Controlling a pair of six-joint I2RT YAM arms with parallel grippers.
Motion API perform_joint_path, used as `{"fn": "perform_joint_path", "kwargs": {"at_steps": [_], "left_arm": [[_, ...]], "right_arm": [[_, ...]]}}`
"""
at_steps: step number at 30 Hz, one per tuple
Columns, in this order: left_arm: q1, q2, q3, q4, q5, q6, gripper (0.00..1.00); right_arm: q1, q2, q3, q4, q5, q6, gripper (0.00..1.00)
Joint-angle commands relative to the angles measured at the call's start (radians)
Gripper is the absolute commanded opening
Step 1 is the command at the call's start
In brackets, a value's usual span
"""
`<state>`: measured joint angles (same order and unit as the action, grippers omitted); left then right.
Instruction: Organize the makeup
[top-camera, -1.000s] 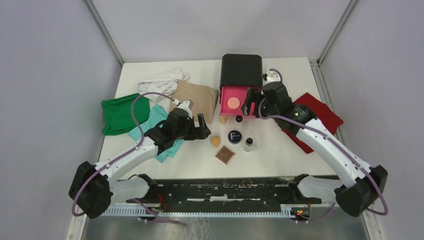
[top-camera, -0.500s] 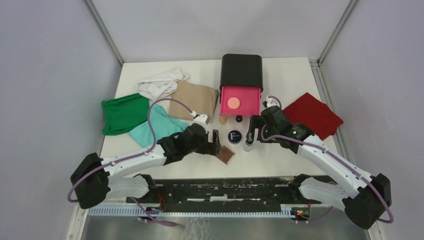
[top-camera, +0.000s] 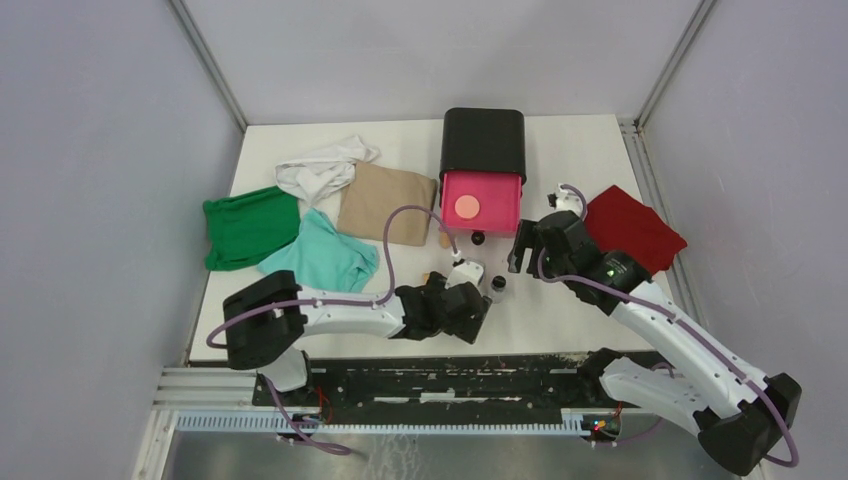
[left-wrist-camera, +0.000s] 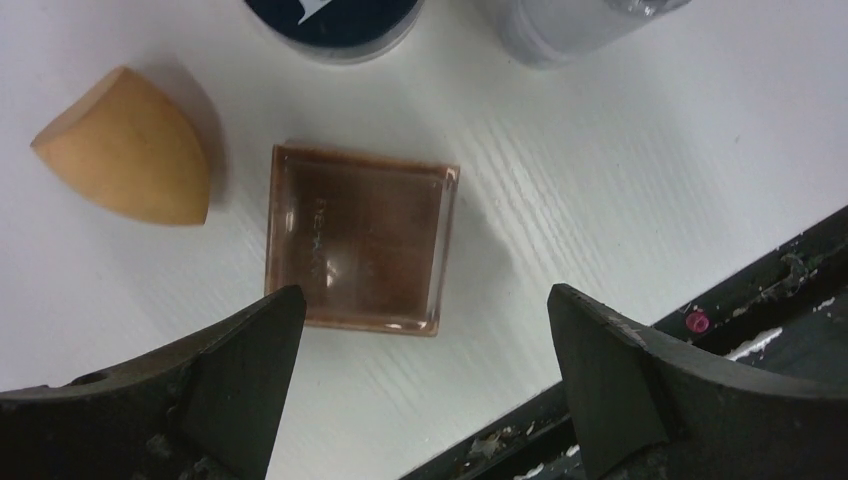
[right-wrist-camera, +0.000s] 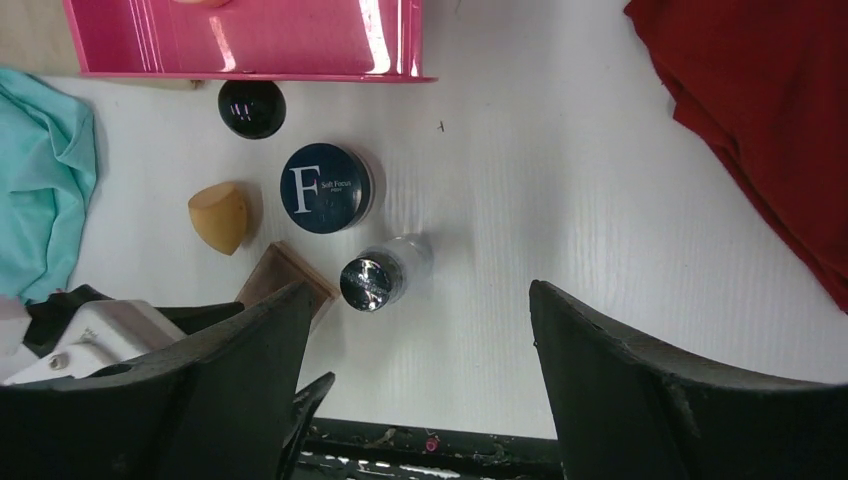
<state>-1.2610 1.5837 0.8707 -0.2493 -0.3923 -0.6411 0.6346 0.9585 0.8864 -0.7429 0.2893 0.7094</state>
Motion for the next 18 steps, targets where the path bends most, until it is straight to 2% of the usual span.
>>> {"fn": "perform_joint_path", "kwargs": {"at_steps": [1, 10, 18], "left_arm": [[0.0, 0.07, 0.093, -0.043, -0.052, 0.077, 0.99], [0.001, 0.091, 0.106, -0.111, -0.121, 0.102, 0.99], [0.016, 0.134, 0.092, -0.082, -0.063, 0.129, 0.99]], "right_arm": [[0.004, -0.024, 0.027, 0.0, 0.067, 0.01, 0.87], [0.004, -0.006, -0.003, 0.022, 0.043, 0.028, 0.87], [0.004, 0.015, 0.001, 0.034, 0.036, 0.026, 0.87]]}}
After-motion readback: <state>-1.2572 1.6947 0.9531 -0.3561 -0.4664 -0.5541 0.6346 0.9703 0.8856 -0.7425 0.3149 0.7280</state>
